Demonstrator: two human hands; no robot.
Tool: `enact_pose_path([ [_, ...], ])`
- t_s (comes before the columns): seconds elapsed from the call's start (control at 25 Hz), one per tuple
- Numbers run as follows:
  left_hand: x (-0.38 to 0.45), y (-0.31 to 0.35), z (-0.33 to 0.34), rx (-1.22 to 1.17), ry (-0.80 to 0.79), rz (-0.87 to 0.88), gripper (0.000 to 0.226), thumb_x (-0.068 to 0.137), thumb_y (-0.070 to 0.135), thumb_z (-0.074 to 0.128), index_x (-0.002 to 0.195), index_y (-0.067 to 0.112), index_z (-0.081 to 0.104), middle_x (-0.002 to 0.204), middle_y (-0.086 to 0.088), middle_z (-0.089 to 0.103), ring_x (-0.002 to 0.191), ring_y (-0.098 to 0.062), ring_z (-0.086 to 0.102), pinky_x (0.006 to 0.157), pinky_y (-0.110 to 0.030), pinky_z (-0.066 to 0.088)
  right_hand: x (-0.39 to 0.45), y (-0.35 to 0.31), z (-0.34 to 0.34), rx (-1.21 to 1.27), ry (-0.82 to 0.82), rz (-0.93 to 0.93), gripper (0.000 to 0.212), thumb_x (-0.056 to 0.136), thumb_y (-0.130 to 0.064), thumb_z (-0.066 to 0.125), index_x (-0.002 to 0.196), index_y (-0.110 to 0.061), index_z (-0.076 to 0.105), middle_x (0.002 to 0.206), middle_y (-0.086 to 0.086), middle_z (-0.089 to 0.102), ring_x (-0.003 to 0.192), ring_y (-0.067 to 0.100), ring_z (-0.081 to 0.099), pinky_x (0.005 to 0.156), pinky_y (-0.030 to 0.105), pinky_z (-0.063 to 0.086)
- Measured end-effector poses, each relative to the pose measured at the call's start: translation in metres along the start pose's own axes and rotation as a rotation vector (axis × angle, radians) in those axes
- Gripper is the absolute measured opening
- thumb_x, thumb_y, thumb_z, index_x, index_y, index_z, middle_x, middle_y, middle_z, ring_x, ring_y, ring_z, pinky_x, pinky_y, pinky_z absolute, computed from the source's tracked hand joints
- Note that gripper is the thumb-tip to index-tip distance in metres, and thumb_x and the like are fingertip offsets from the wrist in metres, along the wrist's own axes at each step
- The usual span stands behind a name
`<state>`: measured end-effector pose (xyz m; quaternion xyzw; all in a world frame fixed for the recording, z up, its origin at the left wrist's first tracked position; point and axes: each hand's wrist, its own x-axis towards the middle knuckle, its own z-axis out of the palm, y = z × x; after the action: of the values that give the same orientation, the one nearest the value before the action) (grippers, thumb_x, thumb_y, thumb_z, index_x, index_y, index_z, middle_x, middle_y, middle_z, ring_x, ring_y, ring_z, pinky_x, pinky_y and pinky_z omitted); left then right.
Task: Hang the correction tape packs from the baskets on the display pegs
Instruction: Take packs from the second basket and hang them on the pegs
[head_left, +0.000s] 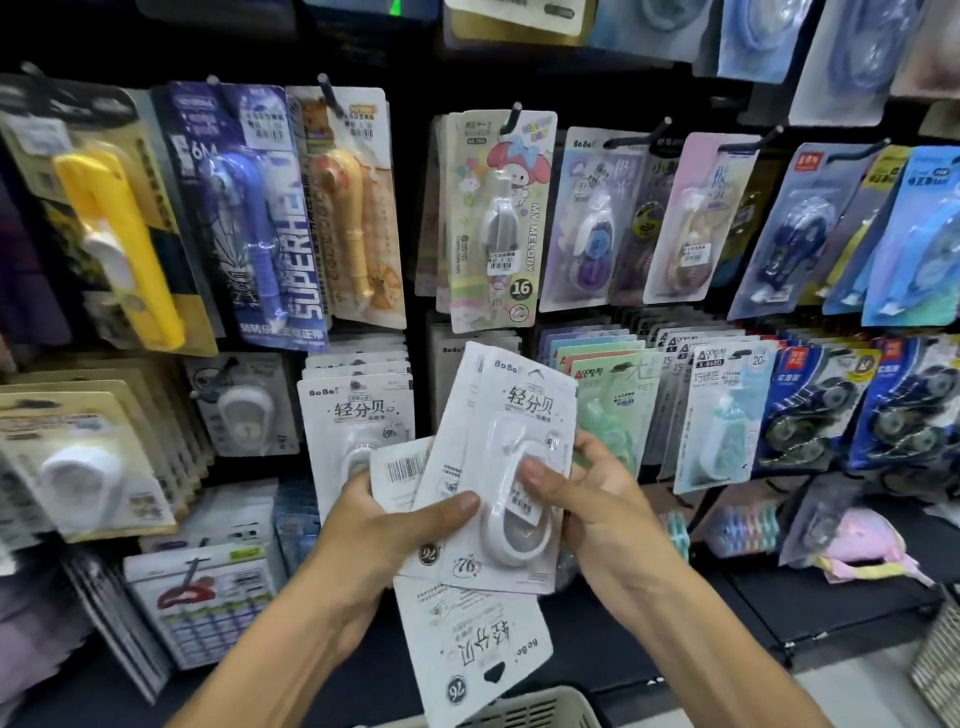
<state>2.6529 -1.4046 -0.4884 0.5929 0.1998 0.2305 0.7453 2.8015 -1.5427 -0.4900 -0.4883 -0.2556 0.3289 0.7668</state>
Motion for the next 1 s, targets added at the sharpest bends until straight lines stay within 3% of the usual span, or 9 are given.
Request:
enact_pose_path([
  [0.16,-0.008,0.013,-0.018,0.059,0.184,0.017,0.032,0.064,0.002,0.084,0.093,0.014,0.078,0.096,-0.011,0.08,0.085,-0.032,0.078,0.078,-0.049,0.062,0.004,0.004,-0.006,0.006,0.062,-0.071,0.07,0.067,-0.01,0.084,0.132,-0.022,0.059,0.117,0.01,0.075,0.105,0.03,0.073,0.077,0.039,0.062],
  [0.32,-0.018,0.036,-0.047,0.098,0.325,0.115,0.024,0.078,-0.003,0.079,0.091,0.017,0.075,0.09,-0.01,0.08,0.075,-0.031,0.078,0.054,-0.038,0.062,0.006,-0.003,-0.004,-0.202,0.015,-0.192,0.074,0.075,-0.01,0.078,0.142,-0.028,0.052,0.119,-0.004,0.075,0.108,0.015,0.072,0.078,0.024,0.059],
  [0.44,-0.027,0.047,-0.057,0.112,0.356,0.144,0.026,0.077,-0.002,0.078,0.079,0.024,0.078,0.086,-0.008,0.08,0.072,-0.03,0.078,0.05,-0.036,0.06,0.016,-0.004,0.003,-0.273,0.01,-0.176,0.082,0.08,-0.008,0.08,0.148,-0.038,0.043,0.124,-0.009,0.072,0.112,0.011,0.07,0.085,0.025,0.059],
  [0.52,-0.031,0.053,-0.063,0.098,0.403,0.179,0.029,0.076,-0.002,0.079,0.075,0.026,0.078,0.084,-0.007,0.08,0.07,-0.029,0.078,0.048,-0.036,0.06,0.02,-0.003,0.002,-0.356,0.079,-0.173,0.071,0.081,-0.013,0.083,0.136,-0.047,0.053,0.126,-0.018,0.068,0.116,-0.004,0.063,0.091,0.019,0.055],
  [0.6,-0.035,0.06,-0.069,0.079,0.424,0.237,0.027,0.069,0.002,0.081,0.076,0.028,0.079,0.085,-0.006,0.081,0.072,-0.028,0.078,0.05,-0.036,0.061,0.019,-0.005,0.007,-0.431,0.135,-0.144,0.057,0.081,-0.021,0.084,0.121,-0.053,0.06,0.12,-0.028,0.062,0.106,-0.022,0.056,0.08,0.005,0.049],
  [0.8,-0.043,0.055,-0.064,0.295,0.272,0.29,0.046,0.055,0.021,0.09,0.098,0.024,0.073,0.092,0.003,0.081,0.079,-0.02,0.078,0.058,-0.029,0.061,0.017,-0.004,0.015,-0.96,0.357,-0.378,0.032,0.093,-0.047,0.063,0.118,-0.025,0.064,0.128,-0.004,0.056,0.101,0.002,0.053,0.085,0.018,0.044],
  [0.84,-0.044,0.054,-0.061,0.443,0.221,0.327,0.052,0.054,0.026,0.094,0.102,0.031,0.074,0.095,0.011,0.08,0.085,-0.012,0.077,0.065,-0.025,0.061,0.014,-0.007,0.013,-0.774,0.264,-0.253,0.042,0.092,-0.057,0.059,0.11,-0.02,0.068,0.123,0.002,0.064,0.095,0.005,0.063,0.075,0.023,0.051],
  [0.92,-0.046,0.056,-0.052,0.692,0.053,0.463,0.05,0.065,0.028,0.094,0.105,0.049,0.073,0.101,0.026,0.075,0.095,0.004,0.071,0.079,-0.015,0.056,0.012,-0.015,0.025,-0.305,-0.061,0.359,0.071,0.088,-0.074,0.052,0.108,-0.009,0.072,0.122,0.014,0.069,0.09,0.021,0.073,0.055,0.033,0.059],
  [1.0,-0.047,0.056,-0.045,0.851,-0.091,0.58,0.048,0.071,0.02,0.082,0.107,0.048,0.07,0.102,0.026,0.075,0.094,0.006,0.071,0.08,-0.012,0.054,0.003,-0.012,0.023,-0.314,-0.362,0.639,0.077,0.082,-0.077,0.058,0.117,-0.011,0.07,0.121,0.018,0.067,0.091,0.033,0.07,0.054,0.038,0.061],
])
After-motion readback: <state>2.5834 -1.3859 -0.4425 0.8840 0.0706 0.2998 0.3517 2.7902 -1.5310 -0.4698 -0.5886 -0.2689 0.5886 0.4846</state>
